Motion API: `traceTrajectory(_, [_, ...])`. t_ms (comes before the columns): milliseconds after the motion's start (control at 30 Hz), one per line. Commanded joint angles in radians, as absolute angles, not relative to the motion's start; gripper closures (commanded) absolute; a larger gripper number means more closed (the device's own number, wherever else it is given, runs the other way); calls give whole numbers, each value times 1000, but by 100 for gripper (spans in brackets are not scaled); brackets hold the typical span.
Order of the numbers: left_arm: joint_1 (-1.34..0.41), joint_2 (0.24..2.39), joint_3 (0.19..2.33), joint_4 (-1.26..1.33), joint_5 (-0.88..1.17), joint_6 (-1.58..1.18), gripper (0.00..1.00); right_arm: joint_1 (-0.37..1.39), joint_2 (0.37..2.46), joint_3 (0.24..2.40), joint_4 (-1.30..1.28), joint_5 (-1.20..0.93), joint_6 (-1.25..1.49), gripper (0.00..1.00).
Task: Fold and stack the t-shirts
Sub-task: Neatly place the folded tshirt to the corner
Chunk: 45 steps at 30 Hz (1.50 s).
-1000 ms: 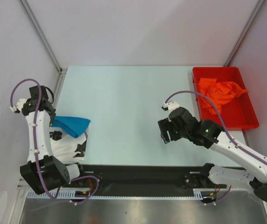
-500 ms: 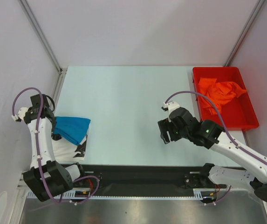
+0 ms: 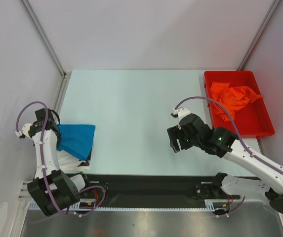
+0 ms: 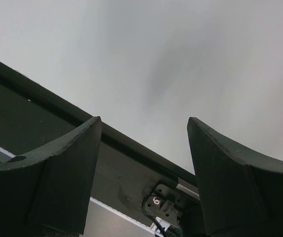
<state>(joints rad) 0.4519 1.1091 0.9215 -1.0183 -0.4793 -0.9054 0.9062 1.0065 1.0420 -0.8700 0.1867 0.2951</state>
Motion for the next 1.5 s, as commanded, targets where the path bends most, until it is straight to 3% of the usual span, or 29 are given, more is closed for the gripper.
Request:
traceTrajectory(0, [475, 1077, 900, -1005, -525, -890, 100, 911, 989, 1063, -868, 176, 284, 25])
traceTrajectory(400, [515, 1083, 848, -956, -541, -841, 100, 911, 991, 1065, -867, 179, 284, 25])
traceTrajectory(600, [538, 1085, 815, -956, -551, -853, 91, 911, 992, 1063, -868, 181, 282, 24])
traceTrajectory(800, [621, 1057, 868, -955, -534, -813, 48, 911, 993, 1068, -876, 178, 285, 25])
traceTrajectory(833, [629, 1060, 896, -978, -519, -815, 28, 913, 991, 1068, -877, 178, 284, 24])
traceTrajectory(900, [612, 1043, 929, -994, -378, -863, 9, 911, 989, 1065, -876, 178, 285, 24])
traceTrajectory(967, [536, 959, 922, -980, -319, -978, 0, 911, 999, 1060, -862, 172, 284, 24])
traceTrajectory(1100, [248, 923, 903, -858, -354, -1045, 1, 911, 1031, 1084, -853, 158, 282, 24])
traceTrajectory(1267, [127, 1071, 968, -856, -370, -890, 3, 911, 1049, 1104, -836, 144, 293, 24])
traceTrajectory(1367, [110, 1056, 933, -868, -399, -841, 4, 910, 1043, 1108, -835, 147, 305, 24])
traceTrajectory(1467, [129, 935, 852, -787, -320, -752, 28, 910, 1035, 1097, -830, 160, 310, 24])
